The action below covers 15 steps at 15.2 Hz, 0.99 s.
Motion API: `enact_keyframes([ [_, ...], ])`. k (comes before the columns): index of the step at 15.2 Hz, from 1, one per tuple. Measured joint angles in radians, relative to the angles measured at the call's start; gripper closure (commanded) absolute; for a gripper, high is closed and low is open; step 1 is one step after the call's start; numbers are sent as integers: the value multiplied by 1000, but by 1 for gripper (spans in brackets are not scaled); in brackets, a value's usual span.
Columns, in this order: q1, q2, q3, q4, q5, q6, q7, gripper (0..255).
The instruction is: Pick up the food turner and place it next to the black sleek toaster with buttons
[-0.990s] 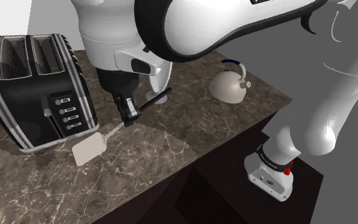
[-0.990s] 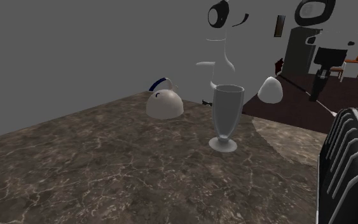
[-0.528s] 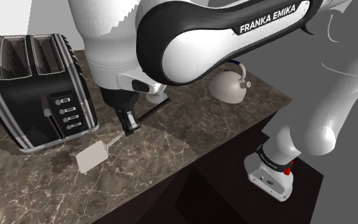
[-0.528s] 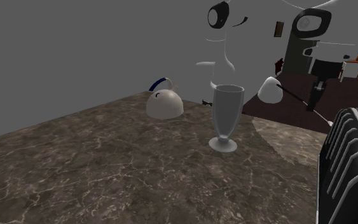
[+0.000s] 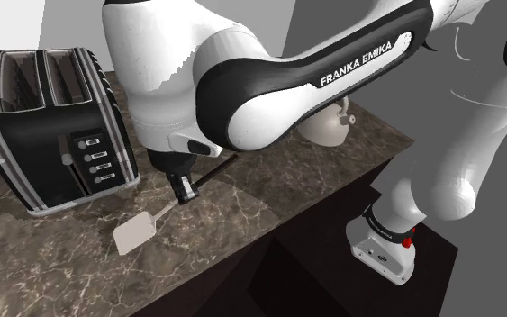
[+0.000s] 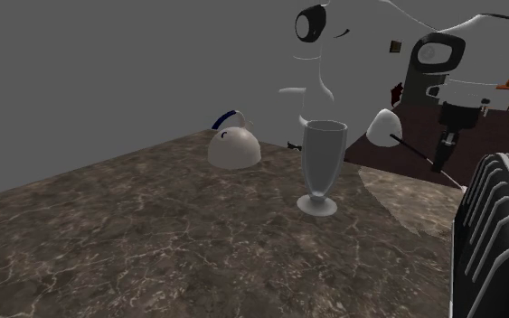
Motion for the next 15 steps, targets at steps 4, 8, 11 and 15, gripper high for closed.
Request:
enact_keyframes([
  [4, 5, 28, -8, -27, -23, 48, 13, 255],
  [8, 11, 50, -16, -55, -43, 91, 28, 255],
  [11, 18, 73, -24, -74, -62, 127, 42, 255],
  [15, 19, 79, -26, -80, -68, 137, 46, 255],
])
